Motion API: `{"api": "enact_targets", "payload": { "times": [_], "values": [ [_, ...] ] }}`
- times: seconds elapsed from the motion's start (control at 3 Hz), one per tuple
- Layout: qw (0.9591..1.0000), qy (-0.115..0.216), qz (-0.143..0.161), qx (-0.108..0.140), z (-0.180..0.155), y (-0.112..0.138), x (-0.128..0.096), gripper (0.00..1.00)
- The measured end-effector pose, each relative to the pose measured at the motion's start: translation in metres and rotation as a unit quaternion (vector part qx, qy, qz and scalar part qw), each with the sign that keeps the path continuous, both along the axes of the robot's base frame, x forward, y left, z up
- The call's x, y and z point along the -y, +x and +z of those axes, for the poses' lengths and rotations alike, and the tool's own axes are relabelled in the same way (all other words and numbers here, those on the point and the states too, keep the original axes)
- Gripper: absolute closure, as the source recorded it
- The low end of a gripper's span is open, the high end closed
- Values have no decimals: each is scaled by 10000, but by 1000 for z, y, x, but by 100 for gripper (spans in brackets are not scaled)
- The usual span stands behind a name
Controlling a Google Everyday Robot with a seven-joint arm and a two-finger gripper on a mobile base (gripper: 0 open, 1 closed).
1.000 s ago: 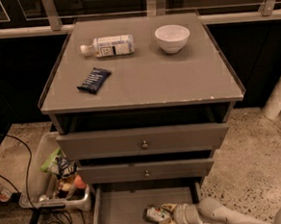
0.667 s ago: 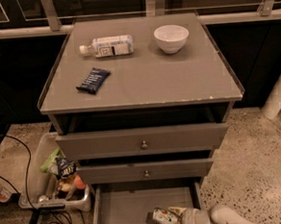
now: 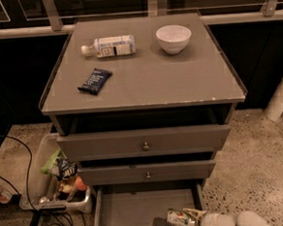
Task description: Pick 7up can from bottom drawer and place on counter
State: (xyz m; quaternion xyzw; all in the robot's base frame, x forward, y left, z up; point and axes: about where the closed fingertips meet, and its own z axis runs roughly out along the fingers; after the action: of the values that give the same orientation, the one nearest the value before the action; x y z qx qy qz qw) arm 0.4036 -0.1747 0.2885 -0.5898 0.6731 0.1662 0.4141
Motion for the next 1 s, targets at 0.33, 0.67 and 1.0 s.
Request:
{"api": "enact_targets", "payload": {
  "times": [0.33, 0.67, 1.0],
  "values": [
    [9994, -84, 241, 244, 71, 10, 15, 100],
    [9971, -299, 504, 489, 146, 9, 23, 100],
    [9958, -456, 550, 580, 163, 13, 30, 100]
  ]
}}
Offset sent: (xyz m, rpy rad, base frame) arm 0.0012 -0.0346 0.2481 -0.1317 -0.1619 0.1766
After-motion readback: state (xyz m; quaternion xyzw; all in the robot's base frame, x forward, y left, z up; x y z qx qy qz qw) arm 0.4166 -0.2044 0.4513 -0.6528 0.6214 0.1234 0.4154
